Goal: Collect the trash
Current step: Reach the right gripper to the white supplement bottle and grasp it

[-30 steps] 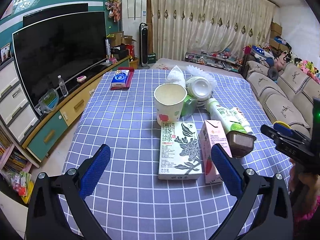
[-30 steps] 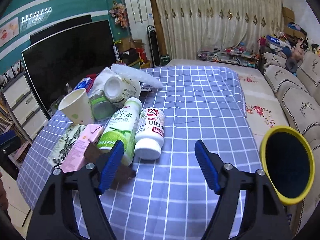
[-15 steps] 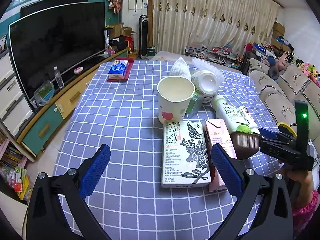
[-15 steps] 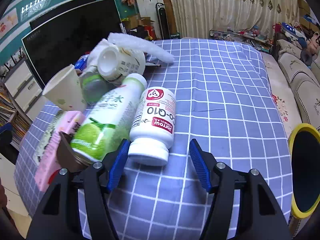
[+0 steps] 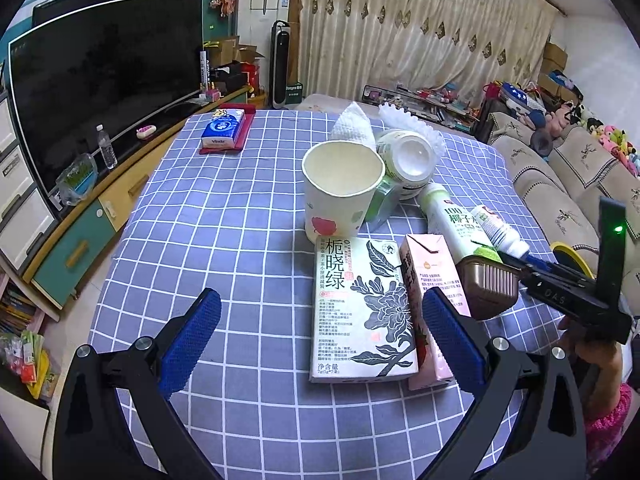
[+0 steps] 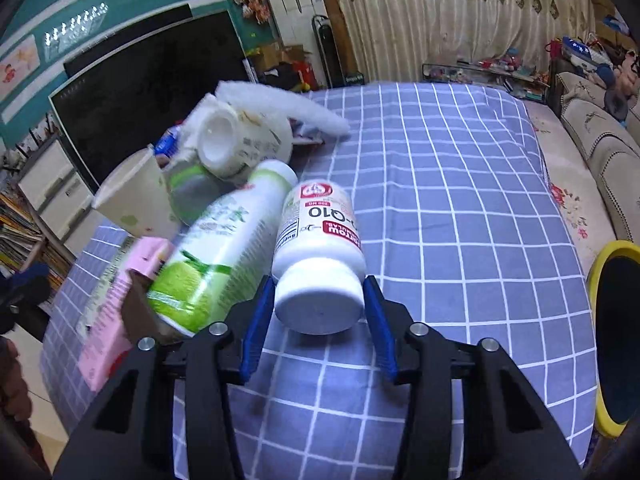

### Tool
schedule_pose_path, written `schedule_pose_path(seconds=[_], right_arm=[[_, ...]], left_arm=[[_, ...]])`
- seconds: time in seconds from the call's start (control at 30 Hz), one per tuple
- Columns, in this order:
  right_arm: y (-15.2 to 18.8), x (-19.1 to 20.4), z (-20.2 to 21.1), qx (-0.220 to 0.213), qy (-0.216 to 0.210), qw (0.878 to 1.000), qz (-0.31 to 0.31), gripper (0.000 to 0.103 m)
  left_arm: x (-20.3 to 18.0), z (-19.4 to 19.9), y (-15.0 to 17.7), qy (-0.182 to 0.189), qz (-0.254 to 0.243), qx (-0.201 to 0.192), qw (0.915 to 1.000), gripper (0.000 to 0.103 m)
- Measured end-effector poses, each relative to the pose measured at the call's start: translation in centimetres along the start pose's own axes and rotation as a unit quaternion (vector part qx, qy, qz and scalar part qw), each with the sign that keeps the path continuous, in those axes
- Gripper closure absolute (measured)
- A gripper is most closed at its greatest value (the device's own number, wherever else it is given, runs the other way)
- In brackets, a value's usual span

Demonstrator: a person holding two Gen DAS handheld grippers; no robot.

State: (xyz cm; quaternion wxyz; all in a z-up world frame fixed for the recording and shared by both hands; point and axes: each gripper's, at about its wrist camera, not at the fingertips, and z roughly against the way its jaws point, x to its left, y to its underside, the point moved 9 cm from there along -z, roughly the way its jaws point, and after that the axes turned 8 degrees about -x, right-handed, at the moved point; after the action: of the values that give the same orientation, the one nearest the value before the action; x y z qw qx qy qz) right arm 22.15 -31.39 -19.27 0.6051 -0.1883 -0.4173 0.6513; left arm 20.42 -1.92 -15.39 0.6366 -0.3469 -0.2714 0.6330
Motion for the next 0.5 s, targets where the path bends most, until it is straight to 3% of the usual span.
schedule_pose_path(seconds=[0.13,0.33,0.5], right_arm=[[-0.9,0.3,1.5,-0.019,-0.004,1.0,0.002,0.06],[-0.9,0.9,2.9,-0.011,-0.012,1.0,0.016,0.06],[-2.2,1.2,1.8,-0.016,-0.013,0.999,0.029,0.059]], left_arm=[[0.2,-0.4,0.3,0.001,0.004,0.003,1.0,0.004],[0.2,-0.7,0.6,0.004,0.006,0.008,0.9999,0.004],[-0.2,-0.7,0.8,0.009,0.006,0.009,0.9999,0.004]])
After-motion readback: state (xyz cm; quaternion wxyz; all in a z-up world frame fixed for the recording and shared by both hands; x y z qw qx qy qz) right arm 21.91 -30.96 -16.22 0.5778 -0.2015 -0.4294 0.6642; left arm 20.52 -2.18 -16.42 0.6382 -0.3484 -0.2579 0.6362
